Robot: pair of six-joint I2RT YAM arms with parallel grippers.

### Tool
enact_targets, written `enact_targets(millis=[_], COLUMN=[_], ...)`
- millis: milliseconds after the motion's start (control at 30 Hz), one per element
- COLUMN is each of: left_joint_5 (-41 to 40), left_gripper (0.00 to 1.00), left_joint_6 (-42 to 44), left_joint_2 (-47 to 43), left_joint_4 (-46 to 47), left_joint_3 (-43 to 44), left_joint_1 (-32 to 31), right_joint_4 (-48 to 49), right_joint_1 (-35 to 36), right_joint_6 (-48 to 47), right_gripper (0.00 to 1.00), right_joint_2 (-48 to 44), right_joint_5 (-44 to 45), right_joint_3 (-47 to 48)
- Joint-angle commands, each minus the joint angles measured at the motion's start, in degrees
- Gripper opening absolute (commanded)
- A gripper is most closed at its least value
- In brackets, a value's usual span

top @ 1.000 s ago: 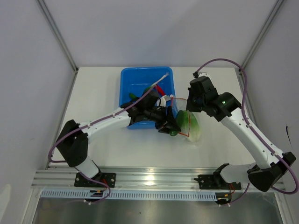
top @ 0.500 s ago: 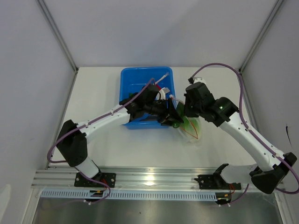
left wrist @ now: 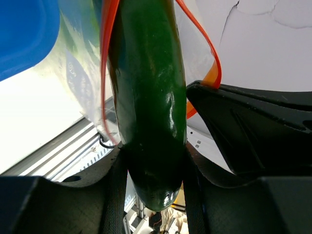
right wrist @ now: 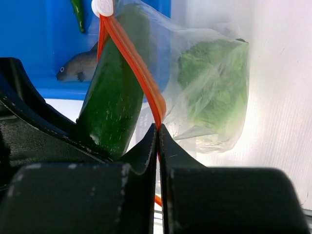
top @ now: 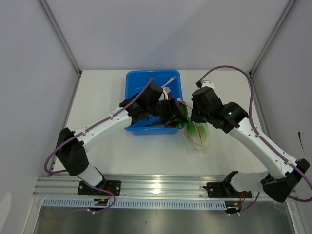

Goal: Place the food in the zip-top bag and seal the zipper
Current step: Place the fake vegetable in the zipper food storage bag.

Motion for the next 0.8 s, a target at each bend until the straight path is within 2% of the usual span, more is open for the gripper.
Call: enact_targets(millis=[0,167,233,267,300,333,367,433,467,533,600,767], left_joint_5=[-1.9,-5.94,-6.2,-7.16,-7.61,-7.96,-9.01,-10.16,-10.6,-10.34,-8.94,-11.21], left_gripper=[0.04,0.01,0.06,0.14,0.28,0.33,0.48,0.66,0.81,0.94,0.99,1.0], left_joint_6=[-1.37,1.18,1.87,2.4,2.93,4.33,4.86,6.44,6.97,7.94,8.47,11.37], left_joint_2=[-1.58,1.14,2.11,2.37,2.73,2.9,2.99,3.6,3.96,4.83,5.28,3.1], left_joint_4=[-1.79,-6.62,-7.15,-7.33,-7.76,-8.03,-8.29,-9.35,-9.7,-10.05,-9.97,-11.55], left_joint_3=[3.32,7.71,8.51,9.47,9.65,9.83,10.09,10.53,10.88,11.06,11.24,12.56], left_joint_1=[0.37,-1.12,-1.56,-1.83,-2.0,-2.09,-2.09,-2.36,-2.71,-3.15,-3.32,-4.12], right_joint_4=[1.76,2.02,2.2,2.38,2.46,2.47,2.38,2.38,2.38,2.46,2.38,-0.33], right_joint_1=[0.65,1.0,1.18,1.09,1.09,1.09,1.18,1.09,1.09,1.09,1.09,0.92], right_joint_6=[0.67,0.5,0.59,0.67,0.59,0.59,0.5,0.67,0.94,1.2,1.73,2.96], right_gripper=[0.0,0.0,0.0,0.0,0.0,0.0,0.0,0.0,0.0,0.0,0.0,0.0], right_joint_2=[-1.13,-0.42,-0.25,-0.33,-0.25,-0.33,-0.33,-0.33,-0.25,-0.16,0.1,0.63], right_joint_5=[2.02,2.37,2.2,2.2,2.02,1.85,1.76,0.71,0.09,-2.01,-3.25,-2.73], right_joint_3=[0.09,-0.17,-0.09,-0.09,0.0,0.09,0.09,0.53,0.88,1.84,2.89,5.44])
